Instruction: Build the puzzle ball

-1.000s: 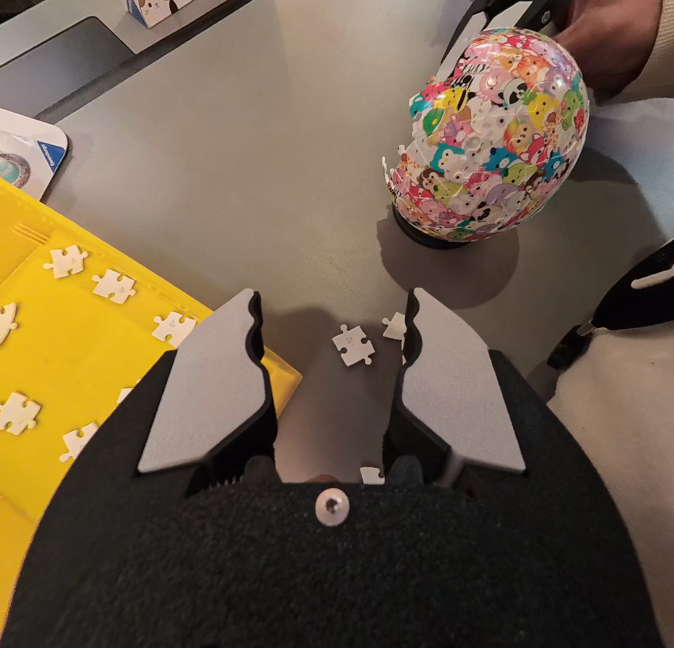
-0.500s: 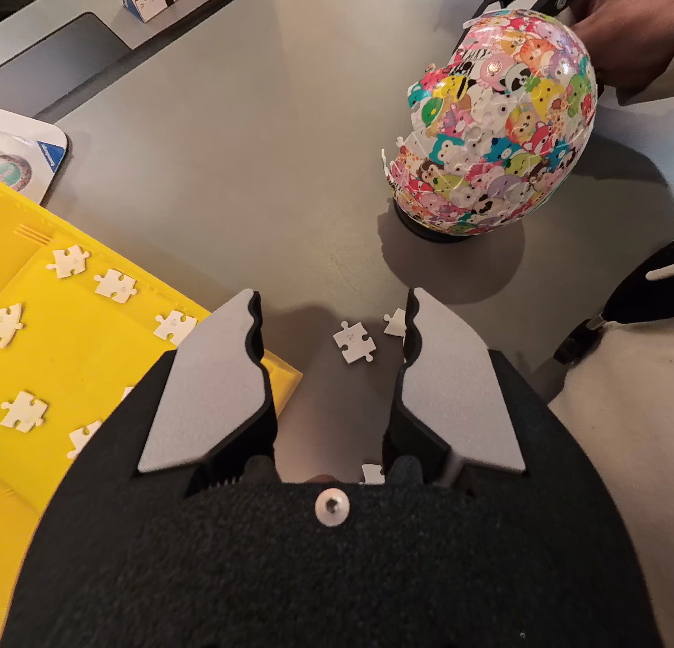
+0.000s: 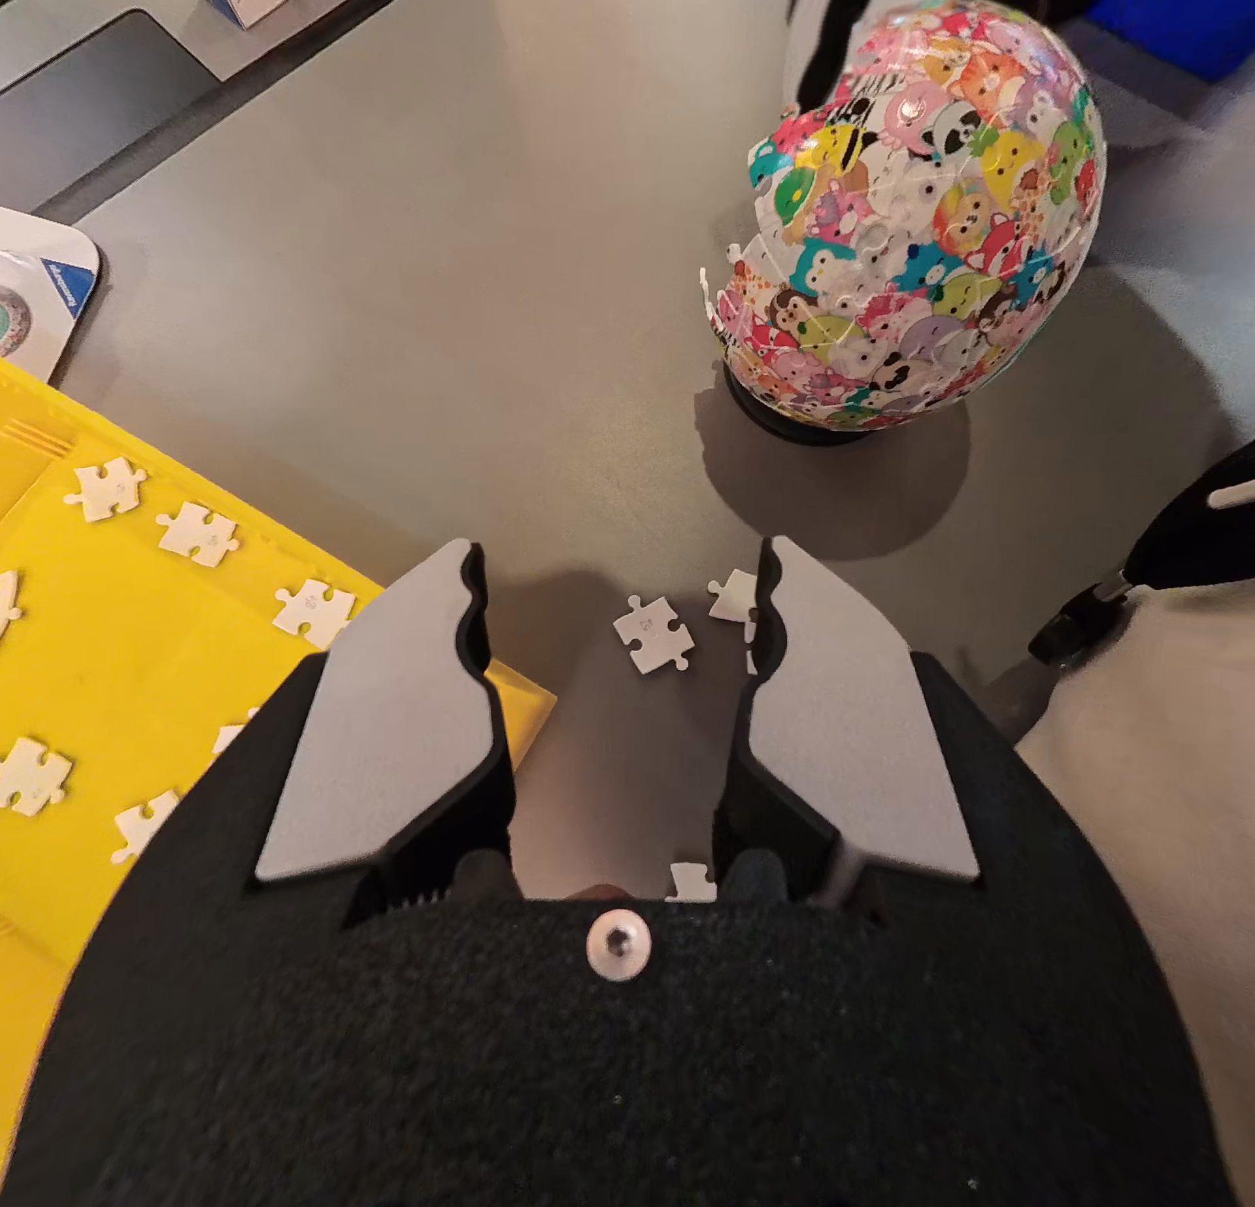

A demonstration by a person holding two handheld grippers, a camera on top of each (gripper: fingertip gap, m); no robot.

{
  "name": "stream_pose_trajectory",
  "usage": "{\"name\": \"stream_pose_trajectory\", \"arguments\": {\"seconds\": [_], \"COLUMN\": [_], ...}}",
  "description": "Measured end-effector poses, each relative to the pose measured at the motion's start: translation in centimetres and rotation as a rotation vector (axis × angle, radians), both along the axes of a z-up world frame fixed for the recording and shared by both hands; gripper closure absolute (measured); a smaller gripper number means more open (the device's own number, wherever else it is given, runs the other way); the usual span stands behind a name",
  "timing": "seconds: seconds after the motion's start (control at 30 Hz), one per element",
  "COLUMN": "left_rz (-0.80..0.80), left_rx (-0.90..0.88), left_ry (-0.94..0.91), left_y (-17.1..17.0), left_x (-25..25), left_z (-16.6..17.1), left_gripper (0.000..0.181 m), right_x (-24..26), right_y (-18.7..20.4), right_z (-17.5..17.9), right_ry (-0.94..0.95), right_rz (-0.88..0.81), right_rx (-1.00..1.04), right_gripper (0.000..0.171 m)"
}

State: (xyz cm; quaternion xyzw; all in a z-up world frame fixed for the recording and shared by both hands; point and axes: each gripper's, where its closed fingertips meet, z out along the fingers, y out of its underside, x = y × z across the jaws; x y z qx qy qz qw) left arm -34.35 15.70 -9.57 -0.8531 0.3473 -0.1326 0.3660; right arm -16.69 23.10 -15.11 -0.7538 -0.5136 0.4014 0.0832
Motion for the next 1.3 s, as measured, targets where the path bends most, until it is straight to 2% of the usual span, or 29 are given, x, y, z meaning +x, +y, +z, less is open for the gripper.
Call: {"name": "stream_pose_trajectory", "arguments": {"seconds": [0.17,0.23,0.43,0.8,1.0,1.3], "left_rz": [-0.020,-0.020,-0.010,0.018,0.024,0.022], "left_rx": [0.001,0.008,0.017,0.011,0.008,0.005], "left_ry": [0.014,0.026,0.015,0.007,0.005,0.005], "left_y": [-0.3,-0.4,-0.9,-1.9,-2.0,-1.8], "left_x": [0.2,0.0,-0.8,-1.7,-1.9,-1.8], "left_z": [-0.1,0.0,0.4,0.2,0.2,0.1], "left_gripper": [0.105,0.105,0.105,0.106,0.106,0.106], "right_x": [-0.5,-1.9,-2.5,-2.4,-2.2,-2.2], "right_y": [0.6,1.0,-0.3,-0.9,-1.3,-1.6], "right_z": [-0.3,-0.1,-1.0,-2.2,-2.7,-1.9], "right_ry": [-0.285,-0.292,-0.399,-0.439,-0.449,-0.338], "right_rz": [0.273,0.304,0.494,0.548,0.577,0.490], "right_rx": [-0.065,-0.100,-0.118,-0.159,-0.180,-0.239], "right_gripper": [0.154,0.161,0.155,0.157,0.165,0.169]}}
